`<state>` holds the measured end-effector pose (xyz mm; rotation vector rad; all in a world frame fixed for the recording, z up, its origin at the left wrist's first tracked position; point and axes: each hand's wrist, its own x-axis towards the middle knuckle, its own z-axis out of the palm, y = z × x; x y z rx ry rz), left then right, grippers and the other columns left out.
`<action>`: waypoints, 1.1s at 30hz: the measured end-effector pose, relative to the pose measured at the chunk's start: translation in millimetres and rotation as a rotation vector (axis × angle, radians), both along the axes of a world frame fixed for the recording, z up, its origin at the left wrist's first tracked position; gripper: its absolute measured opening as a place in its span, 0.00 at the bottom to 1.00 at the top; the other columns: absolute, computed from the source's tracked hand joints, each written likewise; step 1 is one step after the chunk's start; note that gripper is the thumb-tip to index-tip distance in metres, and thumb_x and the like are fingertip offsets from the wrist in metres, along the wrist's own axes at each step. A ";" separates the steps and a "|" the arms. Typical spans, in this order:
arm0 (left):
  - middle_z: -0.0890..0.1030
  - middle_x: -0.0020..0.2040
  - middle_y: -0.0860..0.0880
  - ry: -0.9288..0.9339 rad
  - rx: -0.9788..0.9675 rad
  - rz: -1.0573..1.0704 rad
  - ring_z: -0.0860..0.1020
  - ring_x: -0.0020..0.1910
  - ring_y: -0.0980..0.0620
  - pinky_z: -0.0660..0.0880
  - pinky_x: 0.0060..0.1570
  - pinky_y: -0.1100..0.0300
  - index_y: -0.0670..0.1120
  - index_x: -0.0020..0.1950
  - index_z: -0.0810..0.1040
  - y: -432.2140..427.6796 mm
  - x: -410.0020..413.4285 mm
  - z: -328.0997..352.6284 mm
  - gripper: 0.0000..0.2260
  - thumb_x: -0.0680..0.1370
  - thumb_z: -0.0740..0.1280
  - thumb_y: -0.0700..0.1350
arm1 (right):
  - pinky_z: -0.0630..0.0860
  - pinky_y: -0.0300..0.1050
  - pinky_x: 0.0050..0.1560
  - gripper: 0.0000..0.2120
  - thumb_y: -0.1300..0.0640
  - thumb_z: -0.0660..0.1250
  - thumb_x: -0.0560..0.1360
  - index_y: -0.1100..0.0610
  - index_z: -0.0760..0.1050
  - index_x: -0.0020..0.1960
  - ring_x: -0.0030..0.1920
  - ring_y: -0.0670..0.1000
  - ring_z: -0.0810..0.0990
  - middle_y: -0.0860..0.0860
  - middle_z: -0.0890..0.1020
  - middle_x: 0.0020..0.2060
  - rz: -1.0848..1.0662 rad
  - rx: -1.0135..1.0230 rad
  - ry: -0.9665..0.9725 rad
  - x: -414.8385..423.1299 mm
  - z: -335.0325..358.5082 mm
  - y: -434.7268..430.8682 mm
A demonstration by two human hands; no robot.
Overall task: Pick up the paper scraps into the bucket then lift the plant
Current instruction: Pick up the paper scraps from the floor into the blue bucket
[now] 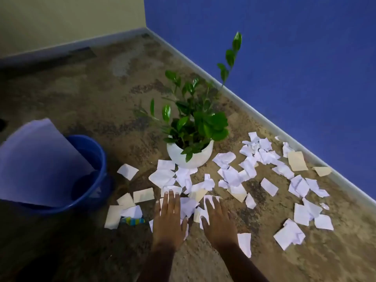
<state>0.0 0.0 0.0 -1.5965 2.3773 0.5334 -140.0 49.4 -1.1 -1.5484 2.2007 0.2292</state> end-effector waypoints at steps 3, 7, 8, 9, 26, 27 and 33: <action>0.38 0.79 0.47 -0.039 0.020 -0.008 0.39 0.78 0.45 0.38 0.76 0.49 0.51 0.78 0.39 4.2 -7.2 -50.1 0.31 0.80 0.46 0.62 | 0.50 0.53 0.77 0.62 0.29 0.11 0.49 0.48 0.45 0.77 0.78 0.56 0.45 0.50 0.46 0.78 -0.001 0.037 -0.012 1.9 -43.3 -1.3; 0.38 0.79 0.46 -0.060 0.020 -0.046 0.39 0.78 0.44 0.39 0.76 0.47 0.50 0.78 0.39 6.9 -17.6 -107.7 0.33 0.79 0.48 0.63 | 0.55 0.55 0.76 0.38 0.31 0.31 0.73 0.49 0.43 0.77 0.78 0.57 0.45 0.53 0.45 0.78 -0.004 0.080 -0.044 2.6 -95.9 -8.6; 0.39 0.79 0.45 -0.060 0.012 -0.054 0.40 0.78 0.44 0.40 0.76 0.47 0.49 0.78 0.38 5.6 -19.8 -119.5 0.33 0.79 0.48 0.62 | 0.55 0.56 0.75 0.32 0.37 0.42 0.78 0.50 0.44 0.77 0.78 0.57 0.46 0.53 0.46 0.78 -0.011 0.080 -0.054 1.8 -107.7 -11.6; 0.39 0.79 0.45 -0.052 0.005 -0.056 0.40 0.78 0.43 0.41 0.76 0.46 0.49 0.78 0.38 3.7 -22.4 -130.7 0.34 0.79 0.49 0.62 | 0.56 0.56 0.75 0.31 0.40 0.49 0.79 0.50 0.45 0.77 0.78 0.57 0.47 0.54 0.47 0.78 -0.019 0.060 -0.057 1.0 -118.5 -14.9; 0.68 0.72 0.50 0.139 -0.209 -0.057 0.67 0.71 0.52 0.60 0.72 0.63 0.49 0.74 0.61 -37.8 -19.5 -170.6 0.20 0.81 0.56 0.51 | 0.68 0.36 0.63 0.16 0.53 0.64 0.76 0.58 0.76 0.61 0.63 0.51 0.71 0.53 0.75 0.64 0.067 -0.278 -0.310 18.0 -151.0 -67.4; 0.69 0.71 0.50 0.147 -0.204 -0.041 0.67 0.71 0.53 0.61 0.71 0.64 0.48 0.73 0.63 -41.9 -18.9 -170.0 0.20 0.82 0.56 0.51 | 0.69 0.37 0.61 0.14 0.55 0.64 0.77 0.59 0.78 0.59 0.62 0.52 0.73 0.54 0.77 0.62 0.045 -0.286 -0.345 18.2 -150.4 -70.7; 0.71 0.69 0.51 0.177 -0.291 0.089 0.69 0.68 0.55 0.63 0.68 0.66 0.50 0.71 0.65 -73.4 -10.6 -157.2 0.18 0.81 0.58 0.49 | 0.71 0.31 0.55 0.16 0.61 0.65 0.76 0.59 0.75 0.63 0.60 0.52 0.77 0.56 0.78 0.62 -0.078 -0.213 -0.520 19.4 -139.6 -102.3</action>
